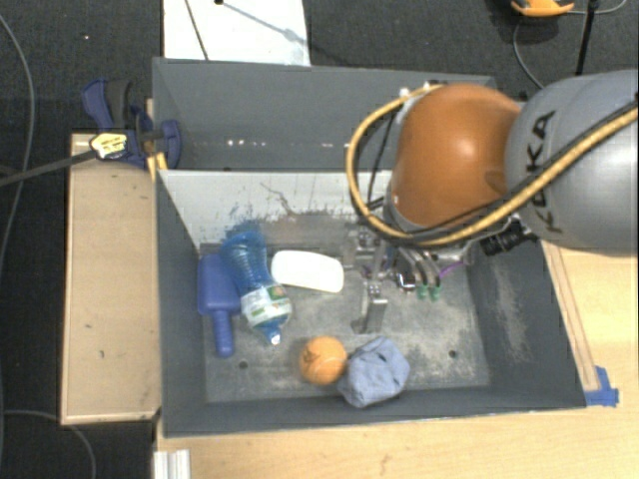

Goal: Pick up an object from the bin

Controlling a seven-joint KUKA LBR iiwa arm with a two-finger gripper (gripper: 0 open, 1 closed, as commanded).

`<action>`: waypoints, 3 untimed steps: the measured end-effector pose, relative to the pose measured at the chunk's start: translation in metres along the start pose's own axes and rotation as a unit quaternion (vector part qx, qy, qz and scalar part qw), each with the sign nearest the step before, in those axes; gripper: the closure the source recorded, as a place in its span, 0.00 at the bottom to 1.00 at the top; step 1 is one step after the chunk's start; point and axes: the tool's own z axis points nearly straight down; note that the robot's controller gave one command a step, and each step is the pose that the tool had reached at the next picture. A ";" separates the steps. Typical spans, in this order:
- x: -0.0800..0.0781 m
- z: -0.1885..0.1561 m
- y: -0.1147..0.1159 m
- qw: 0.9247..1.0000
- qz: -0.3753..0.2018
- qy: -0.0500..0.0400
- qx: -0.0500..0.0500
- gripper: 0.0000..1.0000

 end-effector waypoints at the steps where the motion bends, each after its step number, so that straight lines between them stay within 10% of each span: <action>1: -0.002 -0.004 -0.001 1.000 0.001 -0.004 -0.001 0.00; 3: 0.022 0.091 -0.049 0.997 -0.076 -0.007 0.001 0.00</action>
Offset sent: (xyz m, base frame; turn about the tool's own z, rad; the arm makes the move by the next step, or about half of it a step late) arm -0.0296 -0.1284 -0.1164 -0.1832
